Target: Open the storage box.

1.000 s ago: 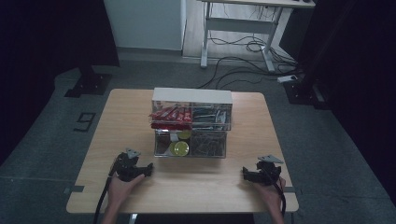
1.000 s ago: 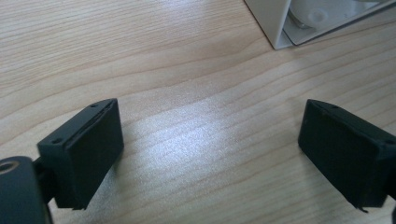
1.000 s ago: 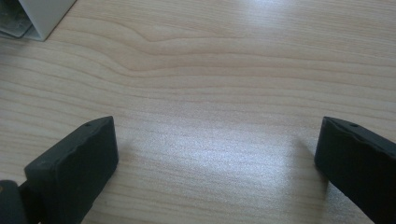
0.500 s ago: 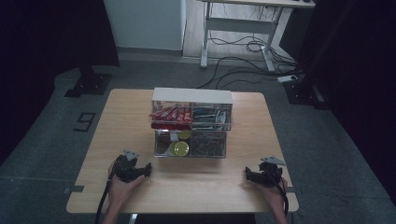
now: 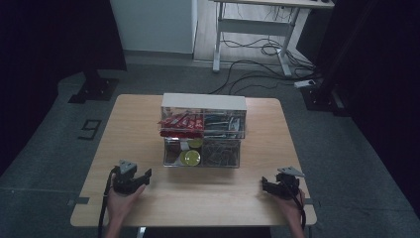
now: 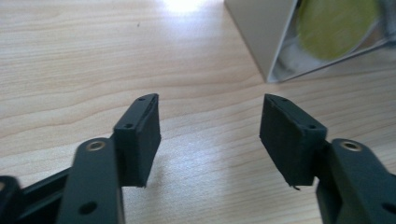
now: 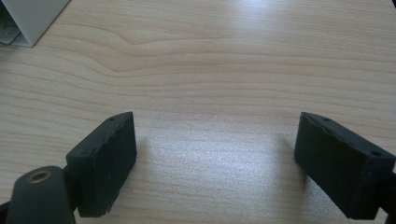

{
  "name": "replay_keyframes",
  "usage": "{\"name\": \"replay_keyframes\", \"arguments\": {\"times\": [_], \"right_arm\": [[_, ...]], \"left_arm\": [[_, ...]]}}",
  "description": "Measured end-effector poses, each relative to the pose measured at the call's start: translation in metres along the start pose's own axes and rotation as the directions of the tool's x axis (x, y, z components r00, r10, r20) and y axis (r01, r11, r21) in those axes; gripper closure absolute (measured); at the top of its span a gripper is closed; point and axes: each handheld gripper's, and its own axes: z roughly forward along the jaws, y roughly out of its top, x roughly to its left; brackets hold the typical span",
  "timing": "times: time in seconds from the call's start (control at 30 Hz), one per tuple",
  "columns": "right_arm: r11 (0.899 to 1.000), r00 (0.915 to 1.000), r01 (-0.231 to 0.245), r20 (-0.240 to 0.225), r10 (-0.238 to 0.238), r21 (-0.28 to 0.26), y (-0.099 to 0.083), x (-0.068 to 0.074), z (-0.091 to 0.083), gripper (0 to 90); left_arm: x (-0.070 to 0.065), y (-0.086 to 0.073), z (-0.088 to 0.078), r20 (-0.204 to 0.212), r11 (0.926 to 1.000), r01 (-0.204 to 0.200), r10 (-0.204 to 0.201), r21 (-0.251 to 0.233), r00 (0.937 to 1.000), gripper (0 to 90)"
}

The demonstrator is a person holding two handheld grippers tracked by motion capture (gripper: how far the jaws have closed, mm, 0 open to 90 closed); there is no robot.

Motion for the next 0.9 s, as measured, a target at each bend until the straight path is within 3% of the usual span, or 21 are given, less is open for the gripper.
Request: {"name": "replay_keyframes", "arguments": {"times": [0.13,0.37,0.47,0.7,0.9], "right_arm": [[1.000,1.0000,0.000,0.000,0.000,0.000,0.000,0.000,0.000,13.3],[1.000,1.0000,0.002,-0.001,-0.002,-0.001,0.001,0.000,0.001,13.5],[1.000,1.0000,0.002,-0.001,-0.002,-0.002,0.001,0.000,0.001,13.6],[1.000,1.0000,-0.004,0.006,0.004,-0.003,0.001,0.000,0.001,14.0],[1.000,1.0000,-0.004,0.006,0.004,-0.003,0.001,0.000,0.001,14.2]], "left_arm": [[-0.002,0.001,-0.008,-0.001,0.9987,0.003,-0.003,-0.052,1.0000,54.3],[-0.003,0.004,-0.017,0.037,0.9971,0.012,-0.009,-0.076,0.9993,71.6],[-0.003,0.008,-0.026,0.139,0.9950,0.041,-0.028,-0.091,0.9900,78.1],[-0.006,0.013,-0.041,0.168,0.9905,0.031,-0.008,-0.134,0.9857,88.8],[-0.008,0.016,-0.049,0.176,0.9878,0.029,-0.001,-0.153,0.9843,90.0]]}}
